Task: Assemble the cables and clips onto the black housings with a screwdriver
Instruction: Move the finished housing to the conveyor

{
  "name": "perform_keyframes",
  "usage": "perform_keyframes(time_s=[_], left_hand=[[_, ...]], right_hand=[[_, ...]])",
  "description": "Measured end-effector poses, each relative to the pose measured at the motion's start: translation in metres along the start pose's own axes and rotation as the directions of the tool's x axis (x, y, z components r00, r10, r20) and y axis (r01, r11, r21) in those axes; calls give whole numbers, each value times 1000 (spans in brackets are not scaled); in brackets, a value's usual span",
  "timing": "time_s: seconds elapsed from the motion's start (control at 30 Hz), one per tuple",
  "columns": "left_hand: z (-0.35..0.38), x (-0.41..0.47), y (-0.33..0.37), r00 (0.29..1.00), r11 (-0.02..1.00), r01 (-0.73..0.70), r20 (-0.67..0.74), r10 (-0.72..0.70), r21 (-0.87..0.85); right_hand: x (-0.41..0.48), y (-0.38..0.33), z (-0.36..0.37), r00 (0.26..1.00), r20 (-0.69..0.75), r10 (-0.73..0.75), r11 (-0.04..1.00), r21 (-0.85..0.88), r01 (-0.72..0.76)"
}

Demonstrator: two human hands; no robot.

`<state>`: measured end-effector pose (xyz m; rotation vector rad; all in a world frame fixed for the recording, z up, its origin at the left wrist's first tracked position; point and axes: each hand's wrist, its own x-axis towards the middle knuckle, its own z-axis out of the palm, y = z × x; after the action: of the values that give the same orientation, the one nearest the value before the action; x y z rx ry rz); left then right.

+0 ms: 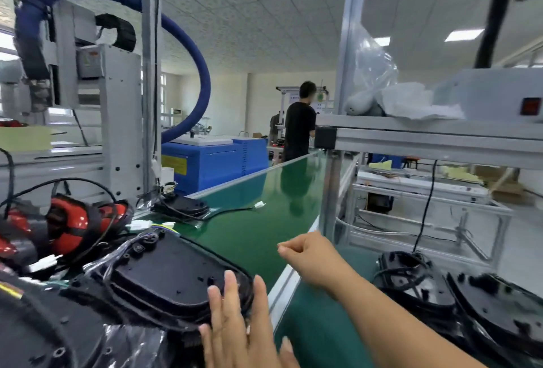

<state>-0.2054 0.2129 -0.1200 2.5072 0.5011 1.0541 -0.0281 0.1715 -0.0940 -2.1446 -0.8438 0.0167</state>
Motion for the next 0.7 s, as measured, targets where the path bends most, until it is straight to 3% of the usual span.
perform_keyframes(time_s=[0.03,0.1,0.23,0.33,0.4,0.5,0.63,0.7], left_hand=[[0,-3,4,1000,998,-14,-7,14,55],[1,-4,8,978,991,-81,198,58,110],[8,2,46,922,976,-111,387,30,188],[32,12,69,869,954,153,495,-6,-256],[62,30,85,854,902,208,520,22,-379],[109,64,105,835,882,278,550,-26,-381],[156,95,124,795,924,290,601,-88,-248],[167,104,139,729,945,245,684,-34,-215]], right_hand=[[-16,14,-20,999,-22,42,998,-47,-43],[-49,38,-59,991,-63,118,979,-159,-127],[-106,77,-129,953,-220,208,927,-268,-264],[-132,96,-160,904,-330,272,914,-205,-350],[-141,109,-169,872,-371,319,907,-146,-395],[-146,120,-172,806,-377,456,878,42,-478],[-137,123,-169,810,-289,511,860,185,-476],[-131,122,-164,803,-262,535,845,182,-503]])
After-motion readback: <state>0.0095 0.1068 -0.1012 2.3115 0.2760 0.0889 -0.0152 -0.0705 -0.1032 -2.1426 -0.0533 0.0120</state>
